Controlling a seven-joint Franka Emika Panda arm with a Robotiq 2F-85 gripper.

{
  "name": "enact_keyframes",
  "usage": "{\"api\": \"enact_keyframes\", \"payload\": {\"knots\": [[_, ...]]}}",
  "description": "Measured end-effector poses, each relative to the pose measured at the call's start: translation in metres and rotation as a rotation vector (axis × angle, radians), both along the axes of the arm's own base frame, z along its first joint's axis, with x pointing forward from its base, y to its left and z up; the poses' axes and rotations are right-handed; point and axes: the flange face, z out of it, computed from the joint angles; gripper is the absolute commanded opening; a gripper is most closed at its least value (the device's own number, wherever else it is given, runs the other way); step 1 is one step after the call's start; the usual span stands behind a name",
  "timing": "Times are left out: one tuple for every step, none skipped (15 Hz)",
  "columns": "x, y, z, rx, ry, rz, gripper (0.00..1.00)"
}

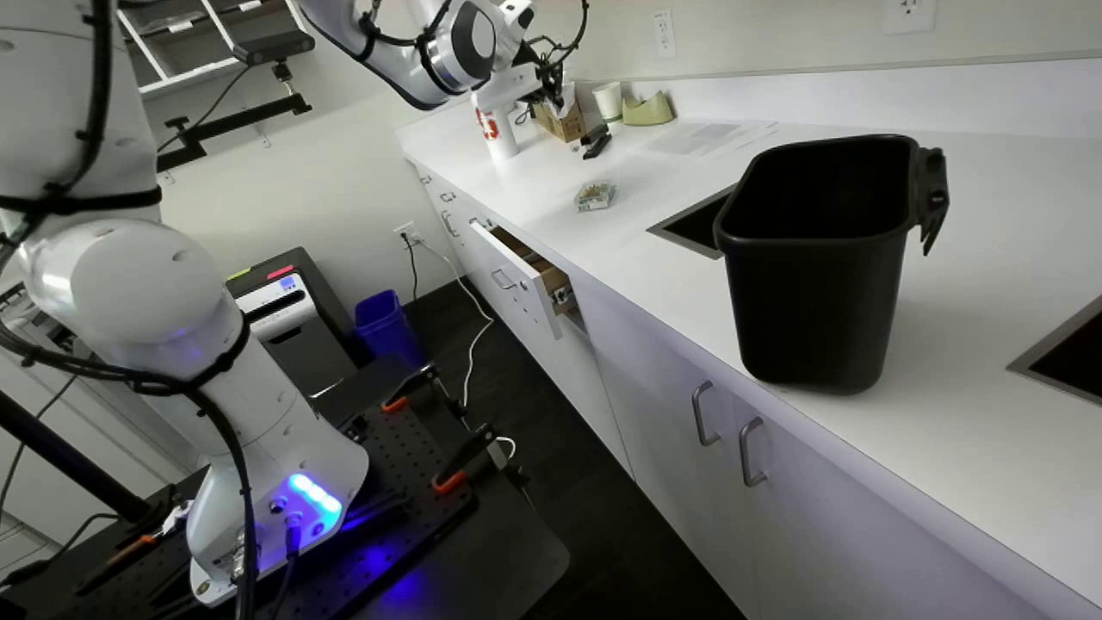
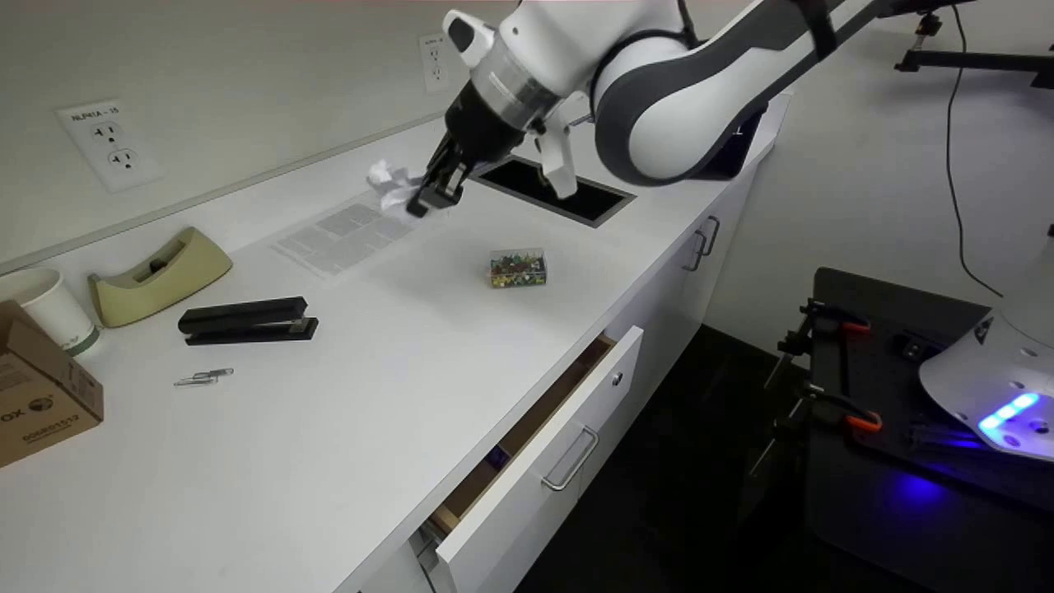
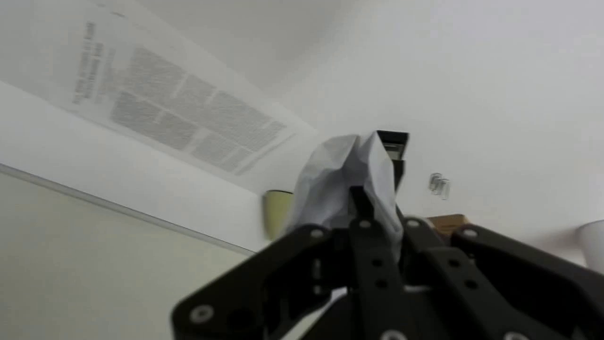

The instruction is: Pick up the paper trash and put it in the bin

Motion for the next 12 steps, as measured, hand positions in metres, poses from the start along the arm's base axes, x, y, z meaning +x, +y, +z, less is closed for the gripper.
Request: {"api": "enact_keyframes", "payload": {"knots": [[-0.008,-0.022,0.011,-0.012,-0.010,-0.054,0.01],[-0.016,-0.045,0.021,-0.023,-0.020,-0.108,0.01],[-0.024,-0.068,0.030,-0.034,-0.027,-0.161,0.01],[-0.031,-0.091,0.038,-0.048,-0.032,-0.214,0.01],[-0.039,-0.114,0.047,-0.064,-0.034,-0.274,0.01],[-0.046,-0.134,0.056,-0.084,-0.032,-0.333,0.05],[-0.053,-0.150,0.063,-0.110,-0.026,-0.394,0.05],[-0.060,-0.158,0.071,-0.121,-0.024,-0.437,0.05],[-0.066,-0.162,0.077,-0.121,-0.024,-0.455,0.05],[-0.070,-0.163,0.080,-0.119,-0.022,-0.458,0.05],[-0.072,-0.163,0.081,-0.116,-0.020,-0.457,0.02],[-0.072,-0.161,0.080,-0.116,-0.018,-0.454,0.02]]}}
